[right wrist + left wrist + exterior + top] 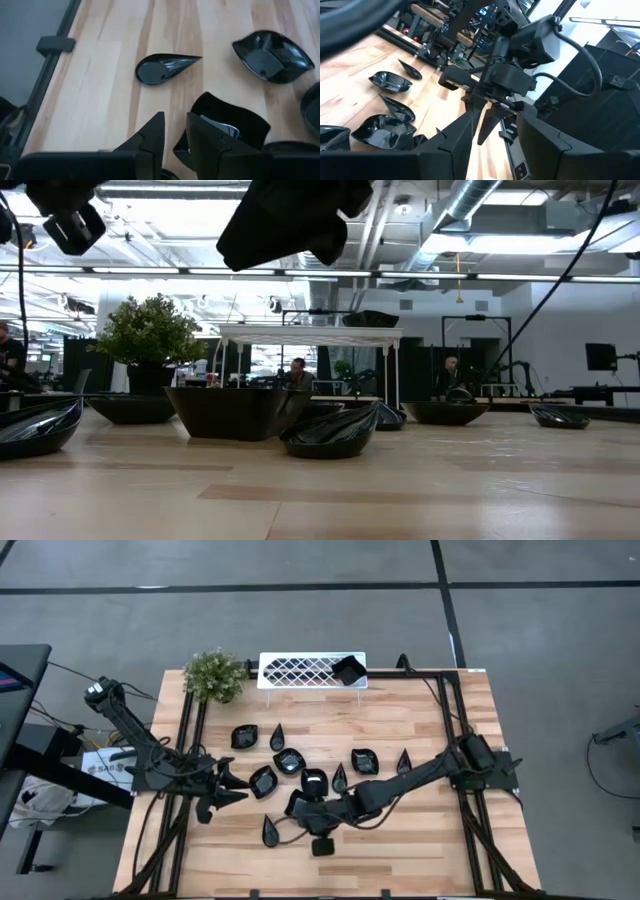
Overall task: Pick & Place Mini shaped plates
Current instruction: Put the distorted square plate on the top of the distorted square plates on the shelf
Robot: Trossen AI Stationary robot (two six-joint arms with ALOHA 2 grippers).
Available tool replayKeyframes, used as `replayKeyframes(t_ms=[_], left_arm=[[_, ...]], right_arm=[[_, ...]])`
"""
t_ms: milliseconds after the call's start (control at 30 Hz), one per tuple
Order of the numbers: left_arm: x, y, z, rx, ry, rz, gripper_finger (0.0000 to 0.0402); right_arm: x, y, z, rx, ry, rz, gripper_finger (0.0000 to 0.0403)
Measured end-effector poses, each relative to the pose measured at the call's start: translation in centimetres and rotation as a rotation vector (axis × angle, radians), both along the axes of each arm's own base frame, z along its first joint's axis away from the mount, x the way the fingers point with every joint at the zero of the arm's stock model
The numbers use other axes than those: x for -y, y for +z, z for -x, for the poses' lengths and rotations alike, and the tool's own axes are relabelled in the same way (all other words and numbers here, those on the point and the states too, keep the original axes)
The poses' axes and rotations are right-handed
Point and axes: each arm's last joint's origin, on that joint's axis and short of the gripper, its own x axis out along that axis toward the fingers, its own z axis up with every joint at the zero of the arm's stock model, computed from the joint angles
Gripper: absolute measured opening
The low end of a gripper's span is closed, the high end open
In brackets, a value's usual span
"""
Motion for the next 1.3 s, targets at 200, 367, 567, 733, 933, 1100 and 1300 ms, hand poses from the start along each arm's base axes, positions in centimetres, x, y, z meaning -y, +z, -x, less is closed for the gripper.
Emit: replayKeyframes(t_ms=[200, 367, 567, 733, 933, 1100, 1300], left_arm=[[-0.1, -0.4, 0.1, -0.007, 0.003, -0.009, 0.0155], [-0.1, -0.4, 0.1, -0.006, 0.005, -0.009, 0.0155], [-0.1, -0.4, 0.1, -0.007, 0.005, -0.009, 0.0155], [-0.1, -0.4, 0.1, -0.007, 0.005, -0.009, 0.0155], [-0.1, -0.4, 0.1, -0.009, 0.008, 0.009, 0.0155], [-0.1, -0.4, 0.1, -0.009, 0.008, 0.009, 0.0155], [-0.1, -0.4, 0.1, -0.009, 0.008, 0.009, 0.0155]], right_arm=[[0.6, 0.0, -0.2, -0.006, -0.066, -0.041, 0.0079], [0.6, -0.6, -0.6, -0.002, -0.055, -0.028, 0.0112], [-0.3, -3.3, -1.8, -0.018, -0.048, 0.003, 0.0176], [-0.3, -4.6, -2.1, -0.032, -0.129, 0.047, 0.0198], [-0.2, -4.5, -2.2, -0.029, -0.132, 0.046, 0.0186], [-0.5, -5.6, -2.1, -0.064, -0.098, 0.035, 0.0175], [-1.6, -7.0, -2.1, -0.082, -0.082, 0.027, 0.0169]])
